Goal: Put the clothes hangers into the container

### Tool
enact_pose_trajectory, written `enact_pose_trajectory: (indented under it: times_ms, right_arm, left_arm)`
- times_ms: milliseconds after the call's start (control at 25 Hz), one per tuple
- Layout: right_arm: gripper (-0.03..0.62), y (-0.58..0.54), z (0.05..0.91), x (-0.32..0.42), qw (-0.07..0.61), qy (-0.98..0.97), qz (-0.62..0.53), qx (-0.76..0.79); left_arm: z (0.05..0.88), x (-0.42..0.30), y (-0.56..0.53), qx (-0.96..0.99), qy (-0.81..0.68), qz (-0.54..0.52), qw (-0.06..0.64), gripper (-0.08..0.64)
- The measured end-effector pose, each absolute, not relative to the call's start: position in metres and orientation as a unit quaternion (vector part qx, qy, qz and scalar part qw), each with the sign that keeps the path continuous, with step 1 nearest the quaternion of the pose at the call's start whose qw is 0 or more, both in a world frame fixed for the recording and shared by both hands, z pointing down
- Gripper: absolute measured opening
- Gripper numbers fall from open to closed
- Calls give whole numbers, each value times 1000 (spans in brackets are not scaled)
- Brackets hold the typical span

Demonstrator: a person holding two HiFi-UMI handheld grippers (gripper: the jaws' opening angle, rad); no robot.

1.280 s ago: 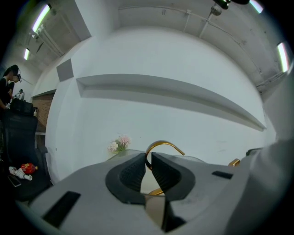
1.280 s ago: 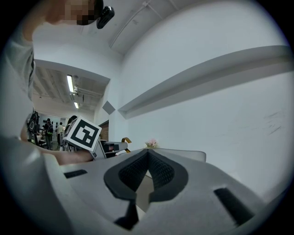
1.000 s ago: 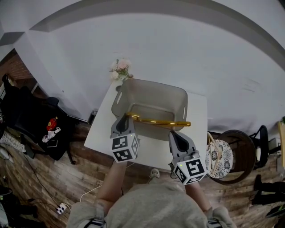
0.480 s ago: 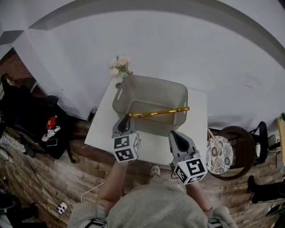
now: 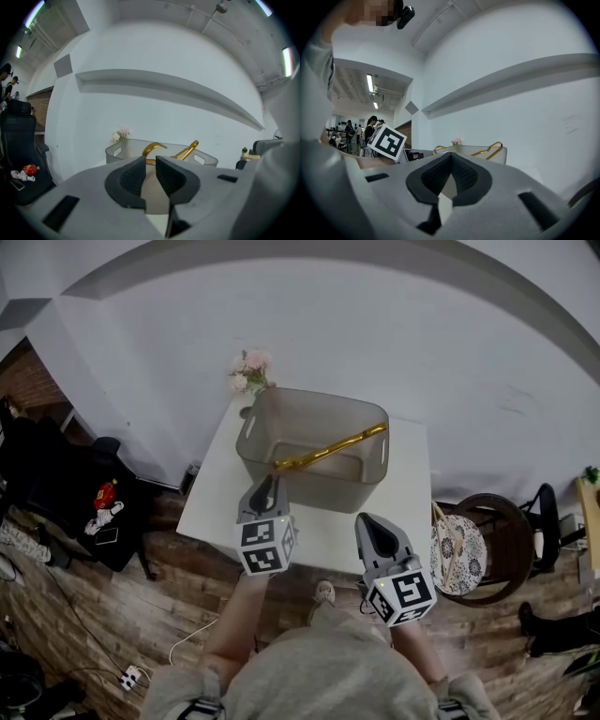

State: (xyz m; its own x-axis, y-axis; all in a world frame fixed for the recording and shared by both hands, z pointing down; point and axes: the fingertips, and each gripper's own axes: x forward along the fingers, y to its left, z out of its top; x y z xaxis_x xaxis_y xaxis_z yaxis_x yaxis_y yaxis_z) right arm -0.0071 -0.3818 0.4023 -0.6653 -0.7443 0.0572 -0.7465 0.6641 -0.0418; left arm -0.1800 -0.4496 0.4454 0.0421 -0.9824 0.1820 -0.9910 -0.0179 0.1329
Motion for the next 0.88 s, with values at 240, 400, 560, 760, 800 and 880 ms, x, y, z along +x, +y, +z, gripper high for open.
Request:
enact_pose_trajectory:
  times_ms: [240, 400, 560, 760, 800, 880]
  right_arm:
    - [0, -357, 403, 0, 18, -911, 31, 410]
    - [0, -338, 400, 4, 15, -911, 26, 411]
    - [0, -319, 396, 7, 10, -911, 26, 412]
    - [0, -286, 398, 6, 4, -911, 26, 411]
    - [0, -279, 400, 7, 4, -911, 27, 411]
    - [0, -267, 402, 7, 5, -912, 27, 410]
  left_arm:
    - [430, -176, -434, 715, -693, 8, 96, 41]
    - [426, -168, -410, 717, -690, 2, 95, 41]
    - [426, -162, -382, 719, -688, 0, 99, 41]
    - [428, -155, -338, 723, -684, 4, 99, 41]
    - [429, -153, -329, 725, -682, 4, 98, 40]
    - [429, -151, -313, 727, -679, 4, 98, 38]
